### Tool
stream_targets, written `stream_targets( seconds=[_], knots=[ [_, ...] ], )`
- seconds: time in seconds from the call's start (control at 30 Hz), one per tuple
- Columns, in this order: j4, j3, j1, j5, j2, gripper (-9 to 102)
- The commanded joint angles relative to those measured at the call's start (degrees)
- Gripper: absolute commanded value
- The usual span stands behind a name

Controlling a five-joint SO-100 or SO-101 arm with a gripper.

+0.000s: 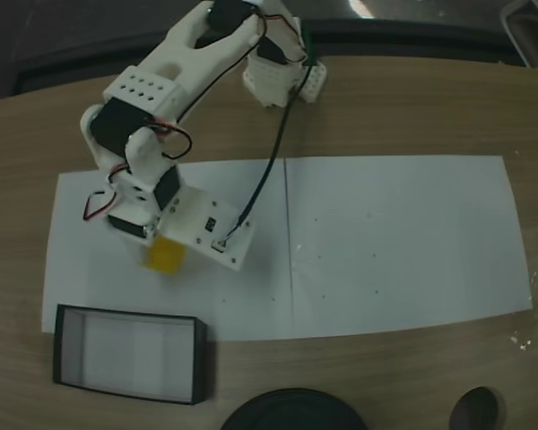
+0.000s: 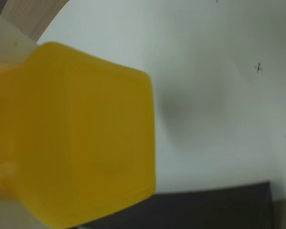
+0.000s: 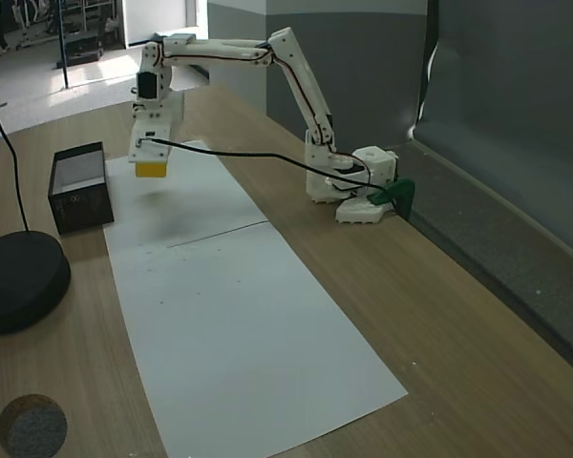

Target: Grab a yellow square and put it in the box.

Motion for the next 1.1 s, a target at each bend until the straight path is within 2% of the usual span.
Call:
stream_targets(
  seconds=[0.0, 0.2, 0.37, 0.73, 0.97, 1.07],
  knots=[
    [0.18, -13.18, -2.02, -0.26, 11.87, 11],
    [-1.05, -24.08, -10.20, -0.26, 15.29, 12],
    [-8.09, -23.99, -13.80, 0.26, 9.49, 12],
    [-21.71, -24.61, -6.15, 0.26, -13.71, 12],
    [-23.91, -24.61, -4.39, 0.09, -19.60, 12],
    [-23.12, -24.52, -4.48, 0.26, -19.95, 21]
  ],
)
